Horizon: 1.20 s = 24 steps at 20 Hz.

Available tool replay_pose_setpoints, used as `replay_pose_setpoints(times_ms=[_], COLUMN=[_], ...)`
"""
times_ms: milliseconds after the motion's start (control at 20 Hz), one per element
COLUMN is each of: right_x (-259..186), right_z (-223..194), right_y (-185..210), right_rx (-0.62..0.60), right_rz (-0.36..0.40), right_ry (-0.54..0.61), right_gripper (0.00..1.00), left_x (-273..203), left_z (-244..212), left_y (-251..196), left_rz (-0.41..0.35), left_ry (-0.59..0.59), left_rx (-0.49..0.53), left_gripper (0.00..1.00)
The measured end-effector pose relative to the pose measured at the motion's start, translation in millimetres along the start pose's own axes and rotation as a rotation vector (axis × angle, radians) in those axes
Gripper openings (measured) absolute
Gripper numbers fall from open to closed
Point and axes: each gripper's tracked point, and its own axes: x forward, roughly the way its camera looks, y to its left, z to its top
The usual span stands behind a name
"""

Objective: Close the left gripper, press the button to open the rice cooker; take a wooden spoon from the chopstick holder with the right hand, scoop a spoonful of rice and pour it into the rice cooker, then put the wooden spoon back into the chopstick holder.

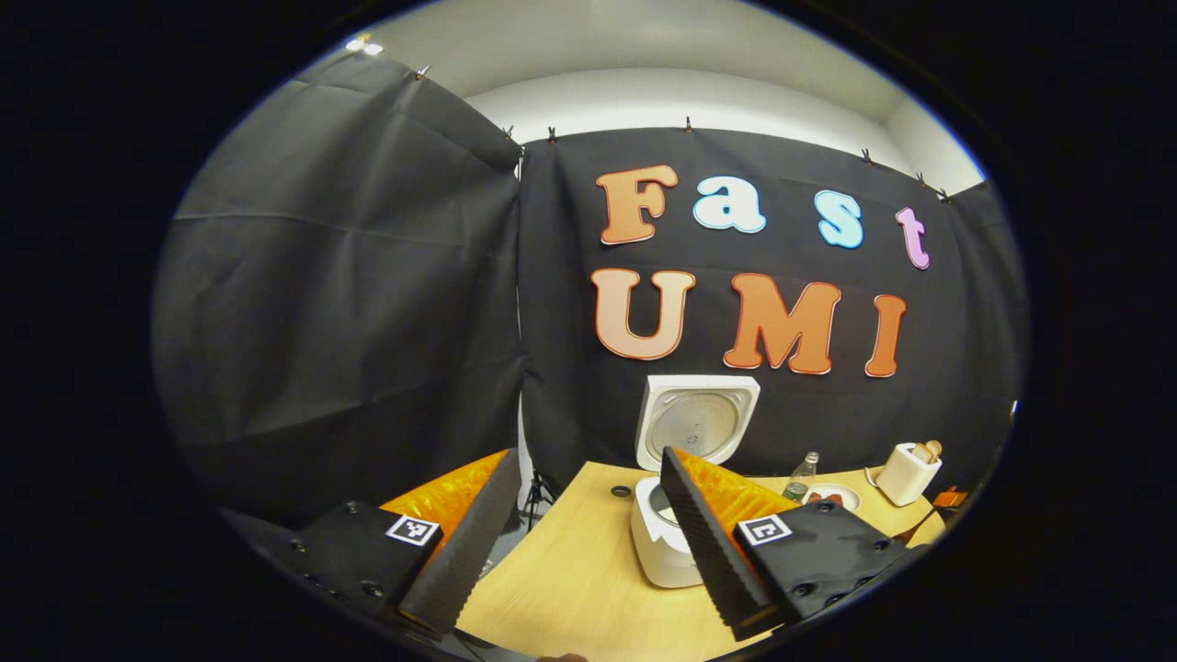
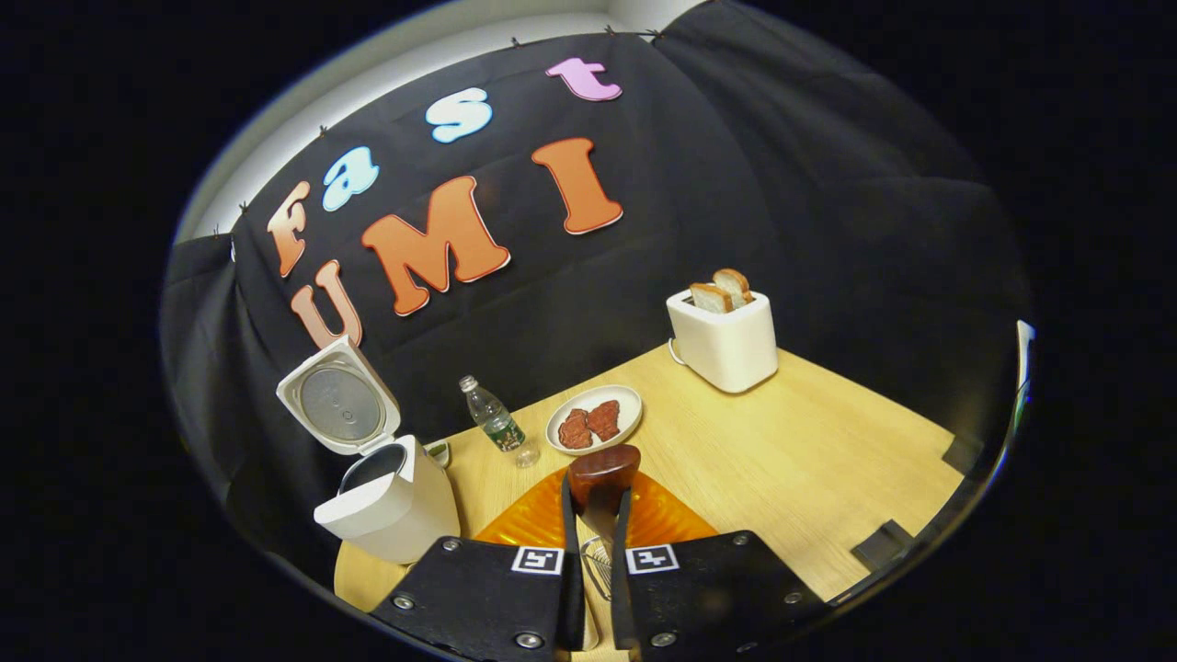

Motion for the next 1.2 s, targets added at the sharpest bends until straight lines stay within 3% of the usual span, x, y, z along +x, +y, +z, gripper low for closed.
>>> replay_pose_setpoints(times_ms=[200,350,600,900,1200], right_x=[-32.1,-48.9,-47.3,-22.4,-12.2], right_z=[32.1,35.9,-5.8,-83.5,-122.1], right_y=[37.8,81.2,129.4,132.5,129.3], right_rx=[-0.004,-0.020,-0.112,-0.284,-0.438], right_rz=[0.047,0.130,0.226,0.201,0.151], right_ry=[-0.088,-0.104,-0.055,0.051,0.069], right_gripper=[0.11,0.11,0.11,0.10,0.11], left_x=[0.1,0.5,-6.1,-7.6,-5.6], left_z=[7.6,9.1,13.8,13.6,7.2], left_y=[7.8,21.3,28.0,28.3,26.7], left_rz=[-0.014,0.010,0.021,0.018,0.024], left_ry=[-0.028,-0.039,-0.061,-0.058,-0.038], left_rx=[-0.017,-0.004,0.021,0.028,0.060], left_gripper=[1.00,1.00,1.00,1.00,1.00])
